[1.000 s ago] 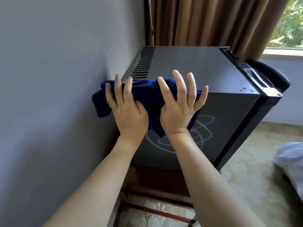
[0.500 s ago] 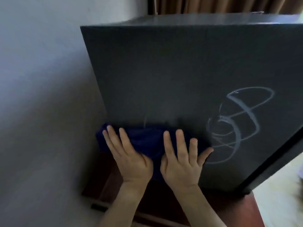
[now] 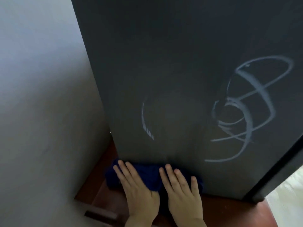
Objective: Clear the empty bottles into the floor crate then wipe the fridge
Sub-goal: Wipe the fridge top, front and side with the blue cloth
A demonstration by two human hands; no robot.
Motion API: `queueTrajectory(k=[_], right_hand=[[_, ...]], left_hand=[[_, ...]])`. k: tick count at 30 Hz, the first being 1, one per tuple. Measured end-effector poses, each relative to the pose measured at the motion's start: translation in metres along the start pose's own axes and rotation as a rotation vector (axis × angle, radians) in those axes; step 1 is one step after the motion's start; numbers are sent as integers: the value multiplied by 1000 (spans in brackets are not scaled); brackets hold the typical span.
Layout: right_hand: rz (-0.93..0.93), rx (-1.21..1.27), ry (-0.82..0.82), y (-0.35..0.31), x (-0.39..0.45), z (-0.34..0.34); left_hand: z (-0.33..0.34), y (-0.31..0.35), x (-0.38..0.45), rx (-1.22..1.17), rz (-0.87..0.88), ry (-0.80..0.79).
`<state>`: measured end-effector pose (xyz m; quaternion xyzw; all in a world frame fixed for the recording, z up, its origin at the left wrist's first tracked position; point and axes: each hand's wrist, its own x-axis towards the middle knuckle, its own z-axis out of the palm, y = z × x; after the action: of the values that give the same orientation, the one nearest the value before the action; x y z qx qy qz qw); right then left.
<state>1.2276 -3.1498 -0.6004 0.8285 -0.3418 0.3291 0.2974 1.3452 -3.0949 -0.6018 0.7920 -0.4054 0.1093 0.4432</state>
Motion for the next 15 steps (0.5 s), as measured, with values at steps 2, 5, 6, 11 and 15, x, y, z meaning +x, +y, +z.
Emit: queueTrajectory(k=[2,5,6,11,15], right_hand=[[2,-4,15,5,23,-15],[-46,-13,89,15,72,-45],[-60,-29,133,21,91,-55],[-140,54,389,60,196,-131],[-135,147,540,89,284,-176]], left_hand=[[-4,18,8,-132,-94,17],[-21,53,34,-313,-130,131],[-29,67,48,-353,-123,179],[-104,156,133,-348,29,390],[-166,227,203,-190,35,493]])
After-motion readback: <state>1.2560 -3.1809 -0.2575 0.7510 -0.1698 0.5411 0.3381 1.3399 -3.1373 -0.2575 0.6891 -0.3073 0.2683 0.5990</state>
